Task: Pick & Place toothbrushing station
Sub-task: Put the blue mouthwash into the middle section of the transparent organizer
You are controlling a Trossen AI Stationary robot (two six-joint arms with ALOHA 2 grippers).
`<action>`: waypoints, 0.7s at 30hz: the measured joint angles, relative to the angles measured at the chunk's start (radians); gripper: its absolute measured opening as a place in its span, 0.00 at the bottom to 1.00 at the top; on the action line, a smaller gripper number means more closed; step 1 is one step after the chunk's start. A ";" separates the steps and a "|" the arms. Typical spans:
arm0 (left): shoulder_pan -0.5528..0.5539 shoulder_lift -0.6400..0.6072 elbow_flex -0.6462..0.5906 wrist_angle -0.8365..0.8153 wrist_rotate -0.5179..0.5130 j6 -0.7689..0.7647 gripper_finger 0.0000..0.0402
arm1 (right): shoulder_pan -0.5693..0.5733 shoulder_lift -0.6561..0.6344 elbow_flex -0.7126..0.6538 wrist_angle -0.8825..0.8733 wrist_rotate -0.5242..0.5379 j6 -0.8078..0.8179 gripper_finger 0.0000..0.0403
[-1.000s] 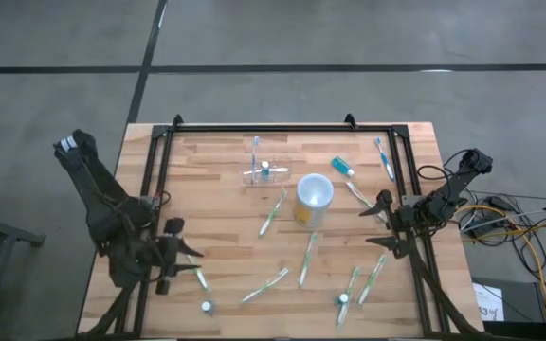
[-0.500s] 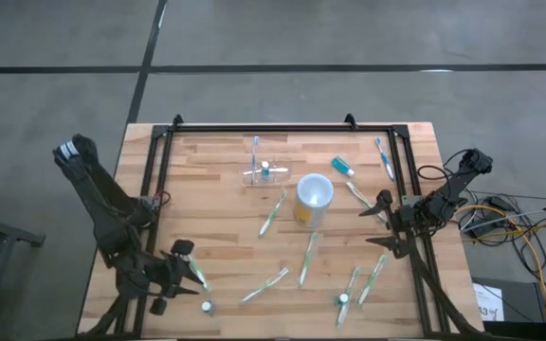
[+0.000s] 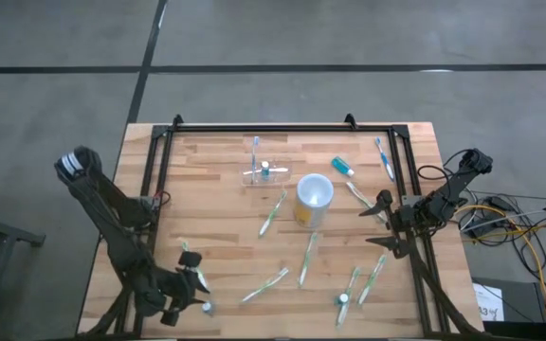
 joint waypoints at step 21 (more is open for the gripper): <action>0.000 0.016 -0.011 0.058 -0.042 -0.121 0.48 | 0.000 0.001 0.000 0.000 0.000 0.000 0.85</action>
